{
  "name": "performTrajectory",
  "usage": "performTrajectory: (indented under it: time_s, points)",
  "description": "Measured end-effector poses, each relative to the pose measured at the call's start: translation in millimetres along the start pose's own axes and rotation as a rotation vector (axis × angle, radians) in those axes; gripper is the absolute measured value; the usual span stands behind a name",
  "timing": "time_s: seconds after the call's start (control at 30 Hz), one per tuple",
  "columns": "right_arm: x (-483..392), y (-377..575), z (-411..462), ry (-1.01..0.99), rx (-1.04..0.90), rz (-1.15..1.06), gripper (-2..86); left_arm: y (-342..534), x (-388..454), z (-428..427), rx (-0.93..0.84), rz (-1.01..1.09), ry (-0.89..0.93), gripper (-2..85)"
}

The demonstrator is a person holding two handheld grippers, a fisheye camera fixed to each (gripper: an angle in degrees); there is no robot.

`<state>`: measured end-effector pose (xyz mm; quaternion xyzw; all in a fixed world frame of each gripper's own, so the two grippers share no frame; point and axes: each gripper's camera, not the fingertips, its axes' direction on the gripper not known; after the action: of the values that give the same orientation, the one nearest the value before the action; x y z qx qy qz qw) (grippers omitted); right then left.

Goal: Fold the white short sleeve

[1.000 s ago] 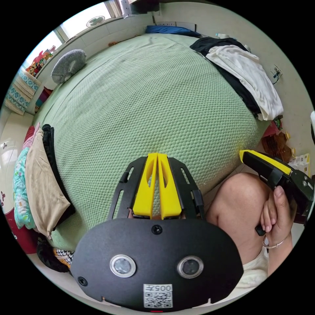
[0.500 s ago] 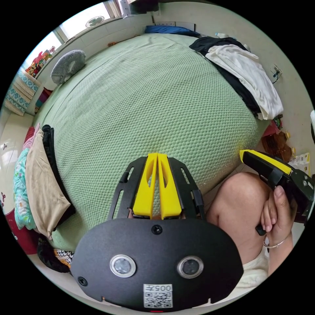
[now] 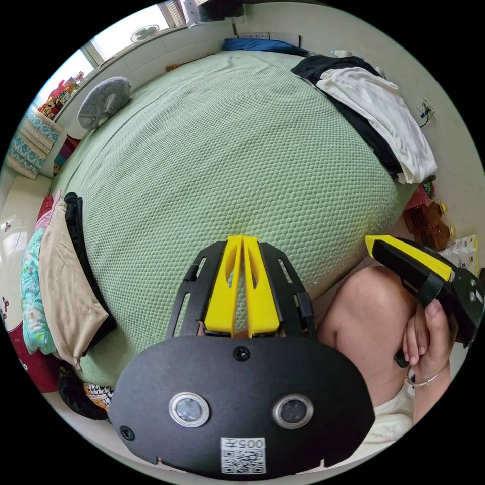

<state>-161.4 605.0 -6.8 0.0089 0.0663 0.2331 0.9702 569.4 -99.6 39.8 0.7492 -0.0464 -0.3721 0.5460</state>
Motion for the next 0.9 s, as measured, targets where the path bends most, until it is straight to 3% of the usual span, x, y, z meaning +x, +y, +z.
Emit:
performTrajectory:
  time_s: [0.1,0.3,0.4,0.43,0.63,0.77,0.9]
  points:
    - [0,6,-4,-0.059,-0.079,-0.086,-1.4,2,-6,-5,0.001,-0.004,0.012,-0.6]
    - [32,16,-58,-0.135,0.14,-0.285,-1.3,6,-17,-17,0.004,-0.01,0.03,-0.6]
    - [60,13,-76,-0.313,0.217,-0.416,-1.2,8,-22,-23,0.002,-0.006,0.022,-0.5]
    - [75,10,-82,-0.354,0.245,-0.37,-1.1,10,-23,-26,0.003,-0.005,0.019,-0.5]
    - [103,11,-102,-0.094,0.41,-0.295,-0.5,16,-38,-41,0.002,-0.01,0.031,-0.6]
    - [93,-1,-84,0.088,0.293,-0.304,2.9,20,-52,-52,0.002,-0.02,0.053,-0.6]
    - [87,-9,-70,0.062,0.211,-0.32,6.7,25,-63,-62,0.003,-0.025,0.063,-0.6]
